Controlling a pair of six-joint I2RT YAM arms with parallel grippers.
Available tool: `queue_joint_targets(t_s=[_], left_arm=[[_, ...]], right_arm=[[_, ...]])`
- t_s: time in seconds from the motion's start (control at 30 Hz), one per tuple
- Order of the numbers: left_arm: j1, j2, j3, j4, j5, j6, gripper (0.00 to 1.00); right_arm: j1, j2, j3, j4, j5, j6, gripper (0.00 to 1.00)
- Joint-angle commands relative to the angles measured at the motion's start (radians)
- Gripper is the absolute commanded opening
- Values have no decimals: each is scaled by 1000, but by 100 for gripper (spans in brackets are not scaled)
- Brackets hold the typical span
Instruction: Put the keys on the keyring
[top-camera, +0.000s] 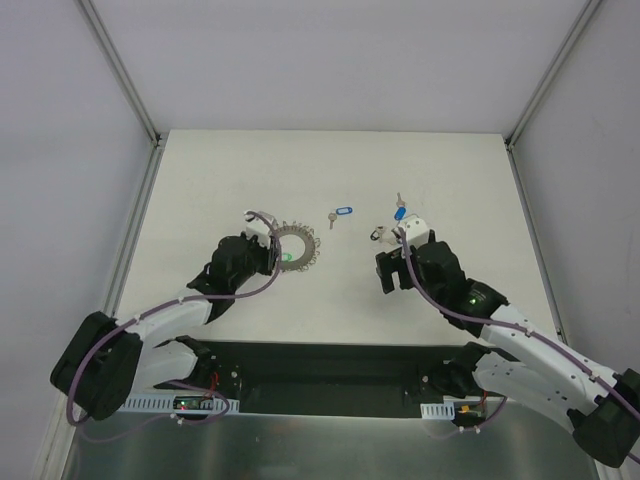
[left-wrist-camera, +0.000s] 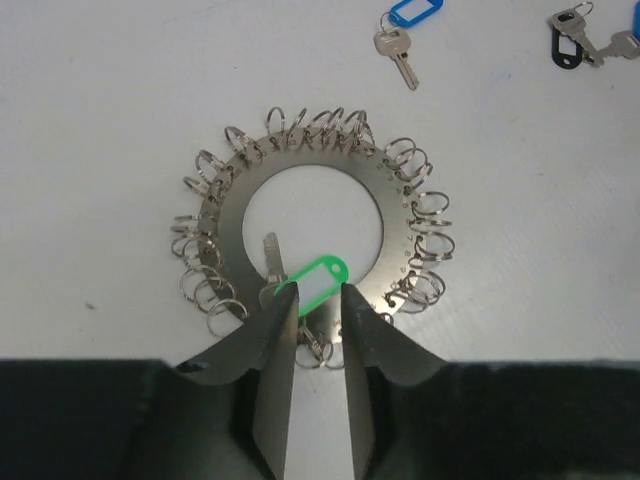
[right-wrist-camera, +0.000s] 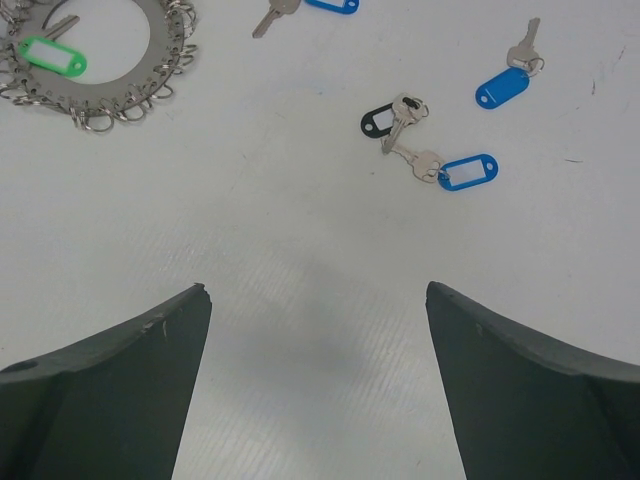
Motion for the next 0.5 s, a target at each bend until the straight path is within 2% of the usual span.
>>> queue_joint_targets(t_s=[0.0, 0.07, 0.1, 0.17, 0.2, 0.27, 0.3, 0.47], left_arm=[[0, -169, -12, -89, -40, -112, 29], [0, -251, 23, -212, -74, -146, 43], [0, -278, 38, -262, -94, -192, 57], [0, -342, 92, -348, -155, -243, 70], [0, -362, 109, -431, -167, -286, 82], [0, -417, 163, -509, -189, -326, 94], [0, -437, 181, -563, -190, -352, 99], [0, -577, 295, -749, -180, -384, 99]], right_arm=[[-6, -41, -6, -15, 60, 47, 92], [-8, -55, 1, -33, 95, 83, 98], [-9, -61, 4, -44, 126, 93, 100], [-12, -79, 17, -80, 160, 131, 96], [-17, -90, 22, -94, 195, 142, 96], [-23, -121, 36, -148, 230, 180, 96], [-26, -130, 53, -171, 273, 208, 96], [-32, -196, 114, -376, 484, 352, 96]])
